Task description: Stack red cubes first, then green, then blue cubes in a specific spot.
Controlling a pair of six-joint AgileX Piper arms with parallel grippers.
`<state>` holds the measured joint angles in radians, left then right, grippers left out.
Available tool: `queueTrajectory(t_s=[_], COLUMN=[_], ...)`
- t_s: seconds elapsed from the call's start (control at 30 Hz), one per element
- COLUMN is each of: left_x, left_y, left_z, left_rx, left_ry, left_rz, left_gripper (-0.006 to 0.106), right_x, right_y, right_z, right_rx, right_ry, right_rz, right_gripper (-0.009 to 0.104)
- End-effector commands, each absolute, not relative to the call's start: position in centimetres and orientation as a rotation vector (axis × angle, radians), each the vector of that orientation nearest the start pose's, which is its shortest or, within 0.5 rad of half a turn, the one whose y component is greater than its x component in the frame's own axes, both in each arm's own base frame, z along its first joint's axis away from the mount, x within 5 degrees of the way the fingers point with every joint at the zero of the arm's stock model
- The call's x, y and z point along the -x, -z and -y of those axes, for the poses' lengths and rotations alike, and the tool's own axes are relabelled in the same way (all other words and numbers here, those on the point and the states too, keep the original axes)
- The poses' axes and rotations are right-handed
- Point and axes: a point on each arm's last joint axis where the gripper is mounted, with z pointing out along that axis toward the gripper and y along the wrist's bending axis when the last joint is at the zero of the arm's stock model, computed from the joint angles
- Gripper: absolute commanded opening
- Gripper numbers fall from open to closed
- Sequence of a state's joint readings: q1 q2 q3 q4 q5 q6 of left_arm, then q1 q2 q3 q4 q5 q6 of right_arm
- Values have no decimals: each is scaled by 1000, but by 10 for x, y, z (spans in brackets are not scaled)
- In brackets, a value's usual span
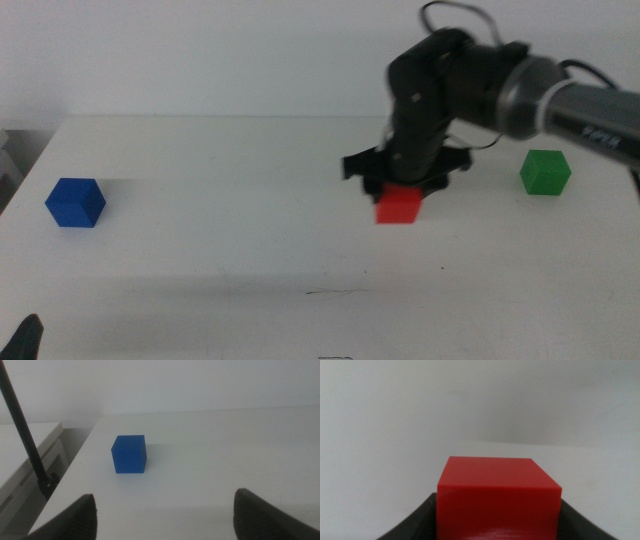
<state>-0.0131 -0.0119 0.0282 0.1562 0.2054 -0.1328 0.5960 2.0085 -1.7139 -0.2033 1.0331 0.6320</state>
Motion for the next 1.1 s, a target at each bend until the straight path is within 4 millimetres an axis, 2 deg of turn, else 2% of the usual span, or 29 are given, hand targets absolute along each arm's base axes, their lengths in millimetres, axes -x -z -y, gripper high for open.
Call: queueTrajectory(t_s=[0.0,0.13,0.23,0.57,0.93,1.07], left_x=[-55,-55,-55,-55,-55,-55], left_y=[-194,-194,-194,-194,-194,-194], left_z=[-1,-1,-1,-1,-1,-1], left_rx=[-9,-9,-9,-9,-9,-9], left_ry=[-17,-17,-17,-17,-17,-17], left_rz=[-1605,-1605,-1605,-1605,-1605,-1605], left_gripper=[93,93,93,93,93,93], right_x=[-357,-344,-341,-337,-338,-337], right_y=[-276,-266,-256,-237,-209,-206], right_z=[-244,-271,-280,-292,-295,-295], right_rx=[54,42,32,-13,-14,-18], right_ry=[-126,-175,-174,-209,-118,-106], right_rz=[-2667,-2672,-2697,-2769,-2837,-2855], right_gripper=[-1,-1,-1,-1,-1,1])
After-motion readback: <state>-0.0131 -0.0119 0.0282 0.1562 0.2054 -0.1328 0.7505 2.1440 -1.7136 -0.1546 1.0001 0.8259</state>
